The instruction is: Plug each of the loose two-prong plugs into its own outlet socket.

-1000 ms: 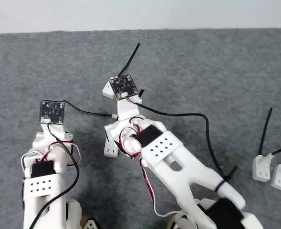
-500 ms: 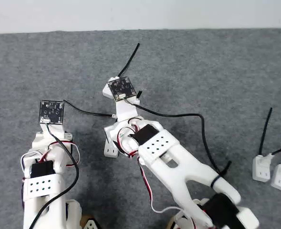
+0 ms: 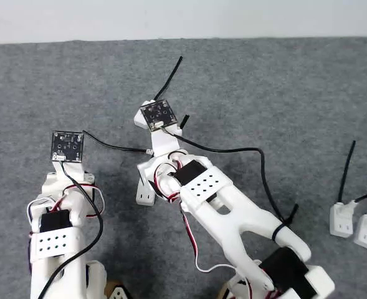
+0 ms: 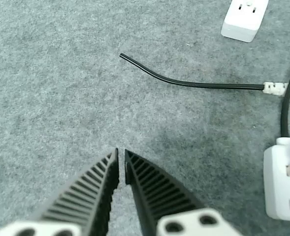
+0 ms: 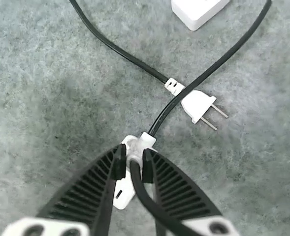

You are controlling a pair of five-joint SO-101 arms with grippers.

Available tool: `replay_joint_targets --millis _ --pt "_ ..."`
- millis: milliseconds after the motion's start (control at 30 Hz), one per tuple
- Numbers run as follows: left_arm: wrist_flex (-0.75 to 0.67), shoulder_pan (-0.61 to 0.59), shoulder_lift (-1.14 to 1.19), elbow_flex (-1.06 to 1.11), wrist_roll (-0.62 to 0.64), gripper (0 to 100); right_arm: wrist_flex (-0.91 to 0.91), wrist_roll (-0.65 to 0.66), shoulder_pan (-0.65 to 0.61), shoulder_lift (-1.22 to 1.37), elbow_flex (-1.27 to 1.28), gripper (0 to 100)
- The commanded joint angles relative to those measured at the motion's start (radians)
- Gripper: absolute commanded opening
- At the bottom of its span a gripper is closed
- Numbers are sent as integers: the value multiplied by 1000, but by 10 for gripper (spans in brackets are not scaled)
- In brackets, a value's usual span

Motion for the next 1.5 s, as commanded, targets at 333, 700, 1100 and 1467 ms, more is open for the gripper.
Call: replay_joint_targets --millis 333,700,1100,1467 --pt "-21 -11 -12 -54 12 13 38 187 -30 -10 -52 8" --pt "-21 -11 -12 -54 12 13 84 282 -88 -15 -55 8" --pt "-21 -11 -12 -53 12 13 85 287 -90 189 -68 8" --pt "-23 -11 -12 -53 12 14 139 269 -102 188 -98 25"
